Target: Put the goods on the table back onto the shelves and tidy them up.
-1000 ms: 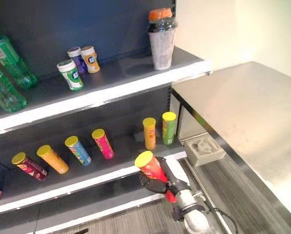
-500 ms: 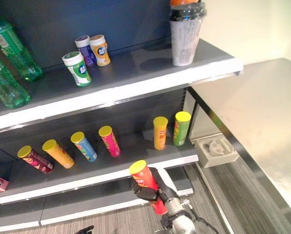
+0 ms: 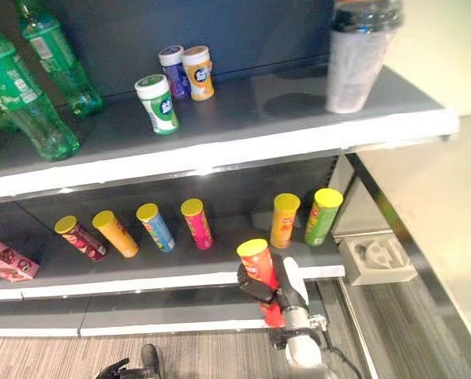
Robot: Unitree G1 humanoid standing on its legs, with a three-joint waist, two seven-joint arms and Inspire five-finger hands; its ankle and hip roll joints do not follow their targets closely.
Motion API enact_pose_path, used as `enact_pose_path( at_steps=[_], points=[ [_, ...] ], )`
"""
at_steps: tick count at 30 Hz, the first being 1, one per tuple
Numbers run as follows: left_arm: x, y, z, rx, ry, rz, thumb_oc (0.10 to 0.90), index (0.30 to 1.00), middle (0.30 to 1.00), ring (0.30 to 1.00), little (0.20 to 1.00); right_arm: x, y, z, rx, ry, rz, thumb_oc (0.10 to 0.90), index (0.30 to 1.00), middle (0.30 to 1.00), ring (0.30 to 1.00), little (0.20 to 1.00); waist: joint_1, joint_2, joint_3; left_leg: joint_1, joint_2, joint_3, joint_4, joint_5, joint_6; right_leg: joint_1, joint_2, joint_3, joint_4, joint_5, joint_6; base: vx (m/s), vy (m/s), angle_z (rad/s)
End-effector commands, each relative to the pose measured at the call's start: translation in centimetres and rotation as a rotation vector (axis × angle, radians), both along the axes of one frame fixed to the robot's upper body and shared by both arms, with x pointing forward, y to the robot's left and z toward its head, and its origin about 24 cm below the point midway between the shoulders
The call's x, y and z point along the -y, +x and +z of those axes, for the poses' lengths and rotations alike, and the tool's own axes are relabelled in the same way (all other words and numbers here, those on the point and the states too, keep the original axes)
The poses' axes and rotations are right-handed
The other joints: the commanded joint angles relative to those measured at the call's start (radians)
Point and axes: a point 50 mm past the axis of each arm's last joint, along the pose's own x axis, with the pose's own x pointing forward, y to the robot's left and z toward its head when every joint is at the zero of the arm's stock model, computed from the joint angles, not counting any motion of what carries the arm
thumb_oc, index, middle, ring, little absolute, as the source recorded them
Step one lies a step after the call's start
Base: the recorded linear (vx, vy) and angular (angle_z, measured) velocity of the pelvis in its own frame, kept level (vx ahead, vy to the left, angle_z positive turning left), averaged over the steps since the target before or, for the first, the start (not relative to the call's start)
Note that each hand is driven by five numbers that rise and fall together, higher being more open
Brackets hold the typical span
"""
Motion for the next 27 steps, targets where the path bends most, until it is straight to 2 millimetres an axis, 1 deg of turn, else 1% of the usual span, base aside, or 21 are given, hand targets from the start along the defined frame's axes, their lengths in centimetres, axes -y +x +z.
enact_pose_path(
  at_steps=[1,3,5,8,10,13,18,20,21,23,24,25,27],
  points=[
    [0.0,0.7,0.2,0.028,0.035,-0.041,0.8,0.9,0.9,0.9,0.9,-4.8,2.7,6.3,0.34,0.085,0.182,0.4,0.3,0.3,0.3,0.3,-0.024,-0.001,0.057,0.117,-0.018,0.035,-0.043,0.005,-0.026,0.043,-0.077,0.048,-0.127,0.119,-0.015,0.07,0.1,-1.03],
    [0.0,2.6,0.7,0.107,0.039,-0.016,0.8,0.9,0.9,0.9,0.9,-4.9,3.1,7.8,0.415,0.061,0.184,0.4,0.3,0.3,0.3,0.3,-0.022,0.015,0.067,0.11,-0.035,0.047,-0.043,0.002,-0.022,0.021,-0.101,0.056,-0.143,0.146,-0.003,0.02,0.109,-0.73],
    [0.2,3.5,0.9,0.135,0.037,-0.004,0.8,0.9,0.9,0.9,0.9,-5.0,3.4,8.6,0.451,0.054,0.186,0.4,0.3,0.3,0.3,0.3,-0.025,0.024,0.078,0.101,-0.044,0.056,-0.034,0.003,-0.022,0.006,-0.113,0.061,-0.151,0.162,0.002,-0.01,0.071,-0.16],
    [0.1,3.1,0.8,0.121,0.044,0.026,0.8,0.9,0.9,0.9,0.9,-4.6,3.3,9.0,0.476,0.059,0.167,0.4,0.3,0.3,0.3,0.3,-0.031,0.038,0.092,0.079,-0.049,0.06,-0.006,-0.01,-0.023,-0.015,-0.126,0.063,-0.154,0.174,0.009,-0.02,0.036,0.12],
    [-0.5,2.5,0.7,0.104,0.061,0.057,0.8,0.9,0.9,0.9,0.9,-4.4,2.8,8.9,0.474,0.093,0.153,0.4,0.3,0.3,0.3,0.3,-0.027,0.038,0.084,0.058,-0.046,0.059,0.014,-0.022,-0.022,-0.033,-0.126,0.066,-0.154,0.176,0.009,-0.01,-0.029,-0.04],
    [-0.6,2.1,0.6,0.084,0.063,0.049,0.8,0.9,0.9,0.9,0.9,-4.5,2.7,9.4,0.493,0.114,0.162,0.4,0.3,0.3,0.3,0.3,-0.025,0.036,0.082,0.039,-0.04,0.062,0.022,-0.024,-0.022,-0.051,-0.124,0.07,-0.154,0.178,0.008,-0.01,-0.033,-0.07],
    [-0.2,2.6,0.7,0.103,0.054,0.021,0.8,0.9,0.9,0.9,0.9,-5.1,2.8,10.0,0.521,0.133,0.19,0.4,0.3,0.3,0.3,0.3,-0.019,0.04,0.093,0.009,-0.029,0.06,0.04,-0.024,-0.024,-0.076,-0.117,0.071,-0.154,0.182,0.007,-0.03,-0.033,-0.09],
    [0.3,3.5,1.0,0.14,0.051,-0.022,0.8,0.9,0.9,0.9,0.9,-5.5,3.0,10.2,0.537,0.169,0.187,0.4,0.3,0.3,0.3,0.3,-0.014,0.044,0.104,-0.011,-0.025,0.059,0.053,-0.025,-0.024,-0.087,-0.115,0.073,-0.154,0.187,0.006,-0.03,-0.029,-0.04],
    [0.3,3.5,1.0,0.14,0.051,-0.022,0.8,0.9,0.9,0.9,0.9,-5.5,3.0,10.2,0.537,0.169,0.187,0.4,0.3,0.3,0.3,0.3,-0.014,0.044,0.104,-0.012,-0.025,0.059,0.054,-0.026,-0.024,-0.088,-0.115,0.073,-0.154,0.187,0.006,0.0,0.0,0.0],
    [0.3,3.7,1.1,0.152,0.052,-0.025,0.8,0.9,0.9,0.9,0.9,-5.6,3.1,10.0,0.531,0.217,0.16,0.4,0.3,0.3,0.3,0.3,-0.009,0.047,0.107,-0.021,-0.024,0.056,0.056,-0.026,-0.024,-0.096,-0.115,0.074,-0.154,0.189,0.005,-0.02,-0.016,0.04],
    [0.2,3.4,1.0,0.152,0.053,-0.009,0.8,0.9,0.9,0.9,0.9,-5.5,3.2,10.1,0.542,0.276,0.11,0.4,0.3,0.3,0.3,0.3,-0.004,0.05,0.106,-0.027,-0.023,0.056,0.056,-0.025,-0.023,-0.102,-0.115,0.072,-0.154,0.19,0.004,0.0,-0.014,0.04],
    [0.1,3.1,1.0,0.145,0.054,0.003,0.8,0.9,0.9,0.9,0.9,-5.4,3.2,10.3,0.561,0.307,0.086,0.4,0.3,0.3,0.3,0.3,0.0,0.051,0.103,-0.03,-0.024,0.055,0.056,-0.025,-0.023,-0.107,-0.116,0.072,-0.154,0.191,0.003,0.0,0.0,0.0],
    [0.2,2.4,0.8,0.13,0.043,0.029,0.8,0.9,0.9,0.9,0.9,-5.4,3.4,11.5,0.637,0.375,0.031,0.4,0.3,0.3,0.3,0.3,0.009,0.056,0.094,-0.044,-0.029,0.05,0.058,-0.026,-0.02,-0.119,-0.12,0.072,-0.154,0.196,0.002,0.02,0.0,0.05]
  ],
)
